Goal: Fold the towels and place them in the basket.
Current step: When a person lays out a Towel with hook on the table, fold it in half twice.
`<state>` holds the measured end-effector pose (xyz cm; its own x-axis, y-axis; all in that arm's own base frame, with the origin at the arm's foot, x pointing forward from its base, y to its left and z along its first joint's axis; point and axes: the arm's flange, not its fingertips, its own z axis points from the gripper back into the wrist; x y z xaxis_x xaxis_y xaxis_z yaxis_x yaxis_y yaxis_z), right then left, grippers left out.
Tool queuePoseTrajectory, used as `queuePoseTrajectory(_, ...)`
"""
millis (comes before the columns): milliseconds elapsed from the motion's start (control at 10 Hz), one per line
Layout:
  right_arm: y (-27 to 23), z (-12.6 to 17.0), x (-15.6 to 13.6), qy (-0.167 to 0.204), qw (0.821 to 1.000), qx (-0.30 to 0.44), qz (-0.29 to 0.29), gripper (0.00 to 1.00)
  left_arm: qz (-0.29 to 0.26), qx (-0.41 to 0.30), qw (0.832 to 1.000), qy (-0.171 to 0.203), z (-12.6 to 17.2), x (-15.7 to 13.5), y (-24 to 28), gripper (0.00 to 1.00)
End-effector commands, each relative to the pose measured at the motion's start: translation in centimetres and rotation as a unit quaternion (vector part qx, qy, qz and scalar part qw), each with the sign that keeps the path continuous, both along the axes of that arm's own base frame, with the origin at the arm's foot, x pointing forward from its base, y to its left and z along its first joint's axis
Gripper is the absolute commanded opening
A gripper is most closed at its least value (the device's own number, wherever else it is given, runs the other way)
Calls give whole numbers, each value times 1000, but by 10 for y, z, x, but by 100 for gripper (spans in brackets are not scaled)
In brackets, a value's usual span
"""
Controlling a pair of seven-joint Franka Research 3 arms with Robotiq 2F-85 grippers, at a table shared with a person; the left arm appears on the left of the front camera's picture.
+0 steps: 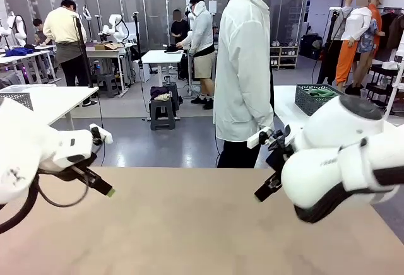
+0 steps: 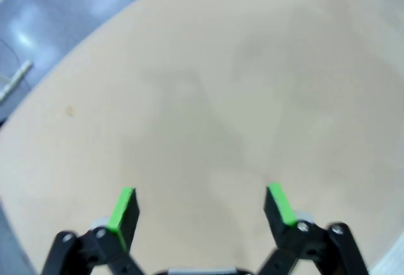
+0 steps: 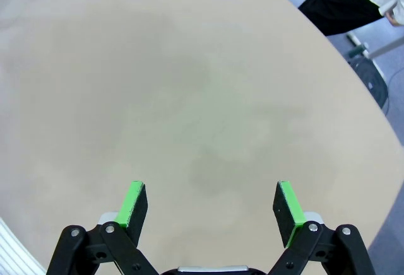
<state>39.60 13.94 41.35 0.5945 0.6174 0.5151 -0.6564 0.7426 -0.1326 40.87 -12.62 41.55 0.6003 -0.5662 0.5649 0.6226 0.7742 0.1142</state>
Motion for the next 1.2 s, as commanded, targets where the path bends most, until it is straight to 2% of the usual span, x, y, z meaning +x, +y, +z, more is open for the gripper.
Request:
queuePoseTrajectory(0, -43, 45, -1, -2, 999, 10, 42, 100, -53, -4, 999, 5, 39, 10, 43, 100)
queuePoseTrajectory(200, -77, 102, -21, -17, 997, 29, 72, 100, -100, -9, 995, -14, 85, 9, 75, 100)
queuePoseTrajectory(300, -90, 129, -32, -34, 995, 38, 86, 100, -123, -15, 992, -31, 122, 0, 98, 100)
queuePoseTrajectory(500, -116, 170, -51, -49, 990, 39, 125, 100, -177, -35, 983, -46, 164, -6, 127, 100)
queuePoseTrajectory(600, -124, 183, -60, -47, 986, 47, 152, 100, -199, -44, 978, -49, 176, -7, 138, 100)
queuePoseTrajectory(800, -130, 188, -57, -49, 981, 53, 180, 100, -244, -52, 967, -46, 188, -13, 155, 100)
queuePoseTrajectory(900, -127, 189, -58, -57, 981, 51, 180, 100, -249, -45, 966, -46, 190, -18, 157, 100)
queuePoseTrajectory(1000, -126, 196, -69, -55, 985, 46, 155, 100, -214, -48, 974, -61, 191, -20, 147, 100)
queuePoseTrajectory(1100, -126, 196, -69, -55, 985, 46, 155, 100, -214, -48, 974, -61, 191, -20, 147, 100)
